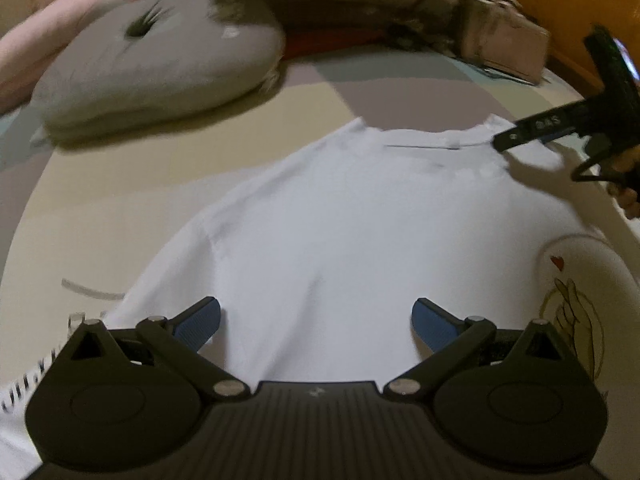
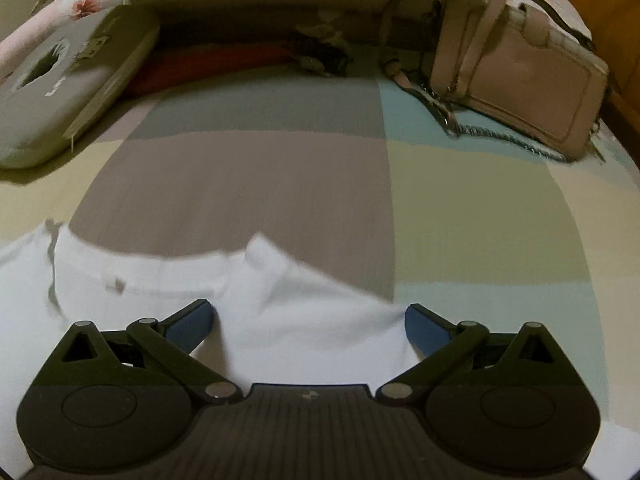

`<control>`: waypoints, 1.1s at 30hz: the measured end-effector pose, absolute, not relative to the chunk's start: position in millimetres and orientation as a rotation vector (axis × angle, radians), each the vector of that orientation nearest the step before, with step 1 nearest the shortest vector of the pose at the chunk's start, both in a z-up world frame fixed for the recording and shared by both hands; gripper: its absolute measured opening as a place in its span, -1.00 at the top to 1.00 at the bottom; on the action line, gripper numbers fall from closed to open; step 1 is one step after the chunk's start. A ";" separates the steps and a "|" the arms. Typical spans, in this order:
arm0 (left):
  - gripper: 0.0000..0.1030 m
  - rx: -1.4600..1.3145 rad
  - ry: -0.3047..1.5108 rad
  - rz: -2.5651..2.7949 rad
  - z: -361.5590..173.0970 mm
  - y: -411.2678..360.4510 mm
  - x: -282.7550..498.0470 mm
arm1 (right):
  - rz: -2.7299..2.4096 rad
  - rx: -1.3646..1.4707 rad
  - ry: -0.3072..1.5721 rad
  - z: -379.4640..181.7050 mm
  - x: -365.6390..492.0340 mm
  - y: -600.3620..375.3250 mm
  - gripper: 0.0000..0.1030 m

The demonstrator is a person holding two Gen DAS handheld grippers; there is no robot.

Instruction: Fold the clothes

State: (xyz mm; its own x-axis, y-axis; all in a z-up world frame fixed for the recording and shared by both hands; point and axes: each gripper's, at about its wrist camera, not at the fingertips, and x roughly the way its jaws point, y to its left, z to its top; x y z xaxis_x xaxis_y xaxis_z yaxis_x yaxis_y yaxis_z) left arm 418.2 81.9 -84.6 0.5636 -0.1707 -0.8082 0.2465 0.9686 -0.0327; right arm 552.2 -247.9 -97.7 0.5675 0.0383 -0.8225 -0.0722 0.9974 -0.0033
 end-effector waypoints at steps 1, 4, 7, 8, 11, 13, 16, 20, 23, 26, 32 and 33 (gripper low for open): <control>-0.97 0.065 0.939 -0.229 -83.0 83.8 417.2 | 0.065 -0.047 0.963 -95.2 552.7 -246.2 -1.00; -0.97 0.024 0.919 -0.216 -77.4 89.9 411.6 | 0.078 -0.035 0.925 -81.0 533.9 -242.4 -1.00; -0.97 0.040 0.897 -0.212 -73.6 91.2 405.9 | 0.091 -0.034 0.908 -68.3 494.9 -240.1 -1.00; -0.97 0.038 0.894 -0.214 -73.0 90.6 404.7 | 0.090 -0.041 0.913 -66.2 479.1 -239.4 -1.00; -0.97 0.006 0.885 -0.249 -71.7 85.5 403.0 | 0.084 -0.037 0.961 -68.4 433.7 -238.8 -1.00; -0.97 -0.001 0.887 -0.277 -74.0 79.6 405.4 | 0.084 -0.017 1.005 -72.8 405.2 -238.9 -1.00; -0.97 0.027 0.913 -0.263 -86.0 74.6 421.1 | 0.105 0.006 1.059 -86.1 371.3 -232.9 -1.00; -0.97 -0.014 0.918 -0.162 -96.5 93.3 456.0 | 0.127 -0.030 1.048 -96.7 350.4 -217.5 -1.00; -0.98 -0.007 0.925 -0.155 -99.6 99.7 481.2 | 0.122 -0.013 1.027 -98.9 349.5 -218.5 -1.00; -0.98 0.019 0.942 -0.144 -95.9 97.5 497.3 | 0.123 -0.009 1.016 -100.0 349.3 -219.7 -1.00; -0.98 0.027 0.889 -0.159 -65.5 88.0 461.6 | 0.139 -0.040 1.005 -101.1 347.8 -219.4 -1.00; -0.98 0.030 0.885 -0.173 -62.1 84.1 451.2 | 0.136 -0.045 1.001 -101.8 347.1 -218.7 -1.00</control>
State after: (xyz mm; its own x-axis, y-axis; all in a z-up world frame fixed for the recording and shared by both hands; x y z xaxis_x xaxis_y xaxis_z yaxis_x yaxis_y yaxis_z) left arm 451.2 84.1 -62.1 0.6201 -0.1376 -0.7724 0.1626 0.9857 -0.0451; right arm 347.1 -218.7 -101.8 0.5319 0.0933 -0.8416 -0.1343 0.9906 0.0250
